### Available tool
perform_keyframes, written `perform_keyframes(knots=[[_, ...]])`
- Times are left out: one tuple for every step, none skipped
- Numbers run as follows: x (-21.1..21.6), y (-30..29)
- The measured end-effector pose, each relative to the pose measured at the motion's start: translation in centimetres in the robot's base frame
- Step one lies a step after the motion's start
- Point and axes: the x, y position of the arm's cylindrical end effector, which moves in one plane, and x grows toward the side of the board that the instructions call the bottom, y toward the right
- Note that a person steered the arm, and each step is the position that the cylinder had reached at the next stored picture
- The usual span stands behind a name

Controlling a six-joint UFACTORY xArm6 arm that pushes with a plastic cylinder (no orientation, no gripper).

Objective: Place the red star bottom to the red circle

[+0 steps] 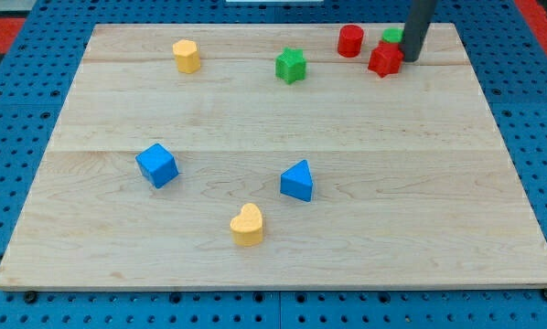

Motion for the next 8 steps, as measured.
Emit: perform_keyframes(knots=[[-0.6, 1.9], [-2.0, 4.9], [-1.2, 0.8], [1.8, -6.1], [2.4, -3.7], [5.0, -1.9], [7.3, -7.7], [6.8, -11.2]])
